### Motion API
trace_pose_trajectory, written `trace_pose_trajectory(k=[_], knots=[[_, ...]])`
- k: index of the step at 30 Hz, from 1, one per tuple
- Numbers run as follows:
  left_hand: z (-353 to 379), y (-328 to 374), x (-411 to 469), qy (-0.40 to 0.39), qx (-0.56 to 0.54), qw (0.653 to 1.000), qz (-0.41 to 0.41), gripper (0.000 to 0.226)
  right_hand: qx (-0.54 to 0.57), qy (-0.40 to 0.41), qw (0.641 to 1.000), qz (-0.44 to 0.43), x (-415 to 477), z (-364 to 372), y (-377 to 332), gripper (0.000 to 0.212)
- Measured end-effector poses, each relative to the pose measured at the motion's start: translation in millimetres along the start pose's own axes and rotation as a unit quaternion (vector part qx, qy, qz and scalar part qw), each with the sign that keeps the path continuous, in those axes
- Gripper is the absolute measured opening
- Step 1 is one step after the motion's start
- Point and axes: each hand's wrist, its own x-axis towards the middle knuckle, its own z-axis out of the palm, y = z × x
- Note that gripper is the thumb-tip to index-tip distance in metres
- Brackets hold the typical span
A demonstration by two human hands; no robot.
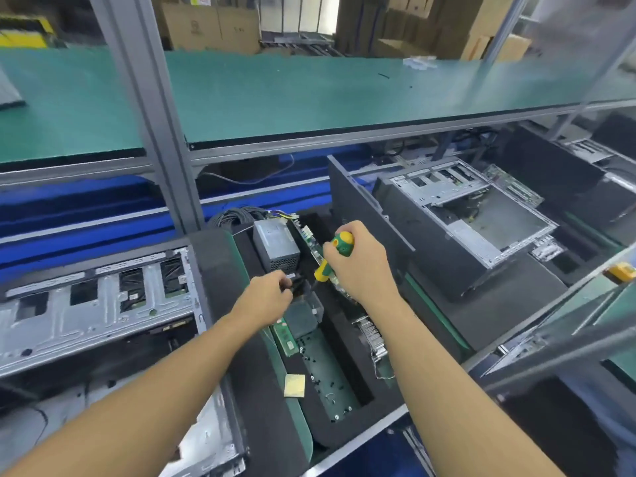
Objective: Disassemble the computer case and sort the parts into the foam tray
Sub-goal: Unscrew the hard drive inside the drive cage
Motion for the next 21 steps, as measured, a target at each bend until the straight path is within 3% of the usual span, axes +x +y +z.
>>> trace_pose_trajectory(k=[3,8,12,17,21], knots=[[-40,-17,-11,0.057,-0.079,0.995,0.012,0.023,0.046,-0.003,0.996,-0.07,8,23,-38,0.019],[-108,-64,-41,0.118,-0.104,0.987,0.045,0.026,0.06,-0.062,0.982,-0.17,12,71,-102,0.024],[-147,-108,-65,0.11,-0.078,0.989,0.054,0.024,0.065,-0.102,0.97,-0.212,8,111,-141,0.024],[-173,-153,-87,0.122,-0.064,0.99,0.009,0.01,0.054,-0.163,0.95,-0.259,-7,153,-176,0.025],[-181,-178,-96,0.109,-0.012,0.994,-0.009,0.016,0.029,-0.215,0.938,-0.27,-16,178,-191,0.026]])
